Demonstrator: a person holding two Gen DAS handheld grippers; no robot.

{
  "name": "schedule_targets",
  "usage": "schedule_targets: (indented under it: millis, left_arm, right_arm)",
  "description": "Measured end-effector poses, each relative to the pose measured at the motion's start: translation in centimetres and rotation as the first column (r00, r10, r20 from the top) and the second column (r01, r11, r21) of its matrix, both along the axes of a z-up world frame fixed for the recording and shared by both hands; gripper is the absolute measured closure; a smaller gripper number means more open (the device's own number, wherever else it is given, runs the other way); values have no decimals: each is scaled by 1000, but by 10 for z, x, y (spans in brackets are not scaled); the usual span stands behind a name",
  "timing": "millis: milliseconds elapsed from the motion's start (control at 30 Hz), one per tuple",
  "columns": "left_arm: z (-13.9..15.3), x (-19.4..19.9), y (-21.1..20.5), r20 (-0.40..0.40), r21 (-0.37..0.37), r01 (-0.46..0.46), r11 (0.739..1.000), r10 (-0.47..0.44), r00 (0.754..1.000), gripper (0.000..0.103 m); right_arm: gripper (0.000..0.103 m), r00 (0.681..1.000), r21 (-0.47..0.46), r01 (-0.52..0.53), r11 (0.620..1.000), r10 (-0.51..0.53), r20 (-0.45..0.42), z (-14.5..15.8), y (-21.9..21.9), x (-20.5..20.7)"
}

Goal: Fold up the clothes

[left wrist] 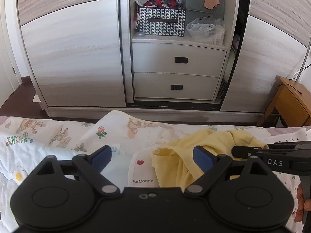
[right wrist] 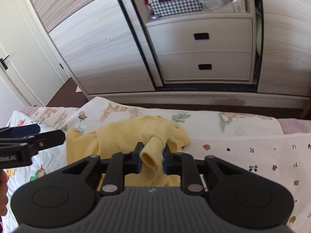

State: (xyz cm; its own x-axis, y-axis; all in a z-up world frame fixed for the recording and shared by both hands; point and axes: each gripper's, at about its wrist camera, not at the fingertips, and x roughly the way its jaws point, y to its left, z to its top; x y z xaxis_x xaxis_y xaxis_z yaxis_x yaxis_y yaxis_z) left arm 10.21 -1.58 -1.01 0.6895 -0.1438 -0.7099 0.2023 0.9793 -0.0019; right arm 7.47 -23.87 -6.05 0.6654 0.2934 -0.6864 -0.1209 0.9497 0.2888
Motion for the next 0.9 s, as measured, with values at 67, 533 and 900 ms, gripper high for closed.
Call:
schedule_targets:
  millis: [67,533,900]
  left_arm:
    - [2,-2,1,4,-5,3,1000,-3,1000,11]
    - [23,-39,5,30,19,16,1000,-17,999,11]
    - [36,-87,7,50,38,32,999,-34,998,11]
  right_arm:
    - [85,1000,-11,-7,1000,7,30,3,3,-5]
    - [87,985,-10,-127,992,127,120,54,-4,-84]
    - [87,953,-21,-303,953,304,8,71,-2,-165]
